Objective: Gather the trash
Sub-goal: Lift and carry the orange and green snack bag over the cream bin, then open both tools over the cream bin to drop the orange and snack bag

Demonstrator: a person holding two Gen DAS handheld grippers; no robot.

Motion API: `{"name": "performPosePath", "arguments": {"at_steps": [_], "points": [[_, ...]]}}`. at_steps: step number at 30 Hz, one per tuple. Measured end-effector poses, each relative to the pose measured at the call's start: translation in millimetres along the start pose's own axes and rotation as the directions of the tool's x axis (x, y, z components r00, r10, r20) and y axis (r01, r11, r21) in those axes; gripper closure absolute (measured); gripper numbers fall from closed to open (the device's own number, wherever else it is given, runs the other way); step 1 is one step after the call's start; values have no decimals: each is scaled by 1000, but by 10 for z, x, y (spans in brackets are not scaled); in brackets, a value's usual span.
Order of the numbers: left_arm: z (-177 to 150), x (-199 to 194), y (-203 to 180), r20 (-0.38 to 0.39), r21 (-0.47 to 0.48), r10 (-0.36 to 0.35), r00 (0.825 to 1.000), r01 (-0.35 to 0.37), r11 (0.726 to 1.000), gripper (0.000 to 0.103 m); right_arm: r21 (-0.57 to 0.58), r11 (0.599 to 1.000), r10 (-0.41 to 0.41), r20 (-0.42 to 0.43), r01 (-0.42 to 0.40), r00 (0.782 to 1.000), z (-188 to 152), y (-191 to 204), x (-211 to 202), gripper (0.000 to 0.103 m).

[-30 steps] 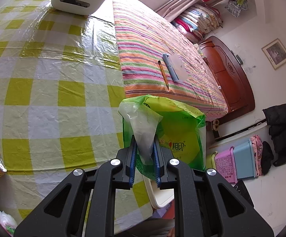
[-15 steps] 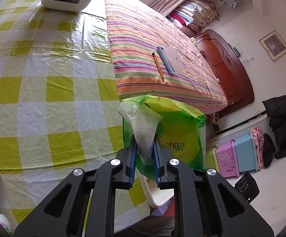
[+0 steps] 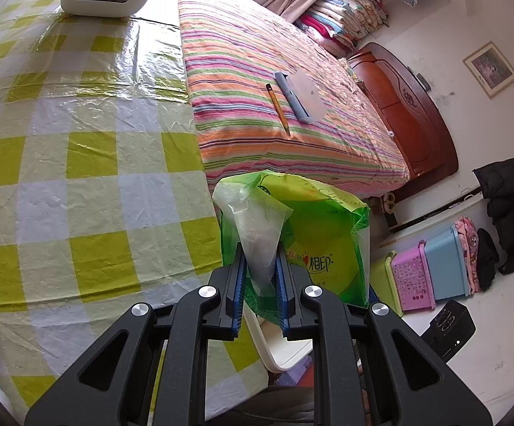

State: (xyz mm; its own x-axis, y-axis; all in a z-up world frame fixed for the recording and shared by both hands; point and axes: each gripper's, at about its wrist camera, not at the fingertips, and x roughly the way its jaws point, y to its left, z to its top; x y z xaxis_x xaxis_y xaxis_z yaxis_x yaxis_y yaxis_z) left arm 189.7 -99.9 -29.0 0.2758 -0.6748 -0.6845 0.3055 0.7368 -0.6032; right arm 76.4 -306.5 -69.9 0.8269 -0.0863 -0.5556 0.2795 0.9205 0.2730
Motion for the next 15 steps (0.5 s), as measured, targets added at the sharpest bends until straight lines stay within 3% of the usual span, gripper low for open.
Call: {"name": "performPosePath", "arguments": {"at_steps": [3,15], "points": [[-9,21,3,-4,2,1,1000,-1,1000,88,23,1000,-3,23,2,1000,12,-37,-32,43],[-88,211,-163,-26,55,-7,1000,8,998,88,126,992,-7,113,-8,994,55,-238,-196,42]]}}
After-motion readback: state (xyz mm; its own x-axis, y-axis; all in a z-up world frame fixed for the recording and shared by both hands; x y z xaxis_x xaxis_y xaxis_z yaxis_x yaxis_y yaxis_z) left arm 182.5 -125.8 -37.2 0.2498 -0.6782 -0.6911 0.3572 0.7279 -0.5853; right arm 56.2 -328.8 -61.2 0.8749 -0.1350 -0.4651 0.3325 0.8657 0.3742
